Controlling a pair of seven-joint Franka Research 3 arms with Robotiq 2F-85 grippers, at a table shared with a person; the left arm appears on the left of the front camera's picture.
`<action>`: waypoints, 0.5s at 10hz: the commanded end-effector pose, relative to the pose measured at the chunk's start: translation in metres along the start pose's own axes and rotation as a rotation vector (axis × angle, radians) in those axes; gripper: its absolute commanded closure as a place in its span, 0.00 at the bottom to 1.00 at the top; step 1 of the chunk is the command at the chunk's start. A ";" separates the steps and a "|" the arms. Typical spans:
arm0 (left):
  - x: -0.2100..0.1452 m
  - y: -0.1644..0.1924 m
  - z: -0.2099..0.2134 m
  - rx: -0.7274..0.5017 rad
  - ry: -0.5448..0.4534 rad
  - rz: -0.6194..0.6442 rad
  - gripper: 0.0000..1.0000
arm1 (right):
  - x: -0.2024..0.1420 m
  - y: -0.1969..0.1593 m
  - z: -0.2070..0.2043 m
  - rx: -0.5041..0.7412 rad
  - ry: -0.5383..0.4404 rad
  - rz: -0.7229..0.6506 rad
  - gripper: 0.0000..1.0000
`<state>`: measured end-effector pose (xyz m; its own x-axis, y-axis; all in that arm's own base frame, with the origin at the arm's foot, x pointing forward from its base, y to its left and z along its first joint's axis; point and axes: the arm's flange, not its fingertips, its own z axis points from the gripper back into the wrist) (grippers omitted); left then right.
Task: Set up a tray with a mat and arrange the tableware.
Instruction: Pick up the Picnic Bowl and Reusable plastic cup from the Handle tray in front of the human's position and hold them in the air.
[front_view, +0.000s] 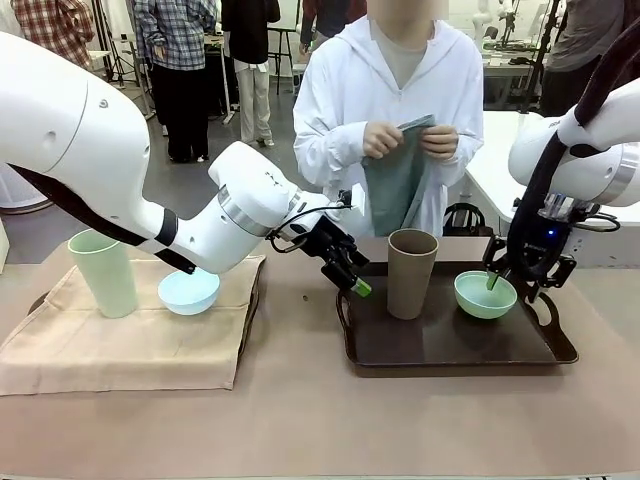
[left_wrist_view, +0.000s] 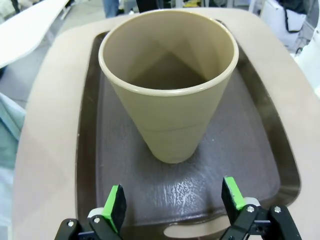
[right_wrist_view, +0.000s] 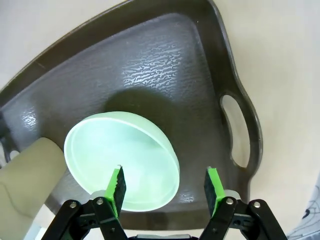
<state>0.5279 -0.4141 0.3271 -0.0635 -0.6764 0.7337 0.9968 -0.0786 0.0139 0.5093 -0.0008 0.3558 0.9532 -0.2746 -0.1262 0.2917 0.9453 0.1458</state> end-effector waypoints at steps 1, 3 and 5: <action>0.001 -0.001 0.000 -0.005 -0.002 0.000 0.00 | 0.000 0.000 0.000 0.004 0.000 -0.004 0.19; 0.005 -0.009 -0.009 -0.018 0.007 -0.045 0.00 | 0.004 -0.002 -0.001 -0.001 -0.016 0.001 0.19; 0.014 -0.009 -0.014 0.002 -0.007 -0.064 0.00 | 0.000 -0.002 -0.002 -0.002 -0.029 0.010 0.19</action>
<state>0.5156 -0.4302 0.3266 -0.0915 -0.6714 0.7354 0.9936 -0.1102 0.0231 0.5102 -0.0021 0.3561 0.9533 -0.2778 -0.1184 0.2934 0.9447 0.1466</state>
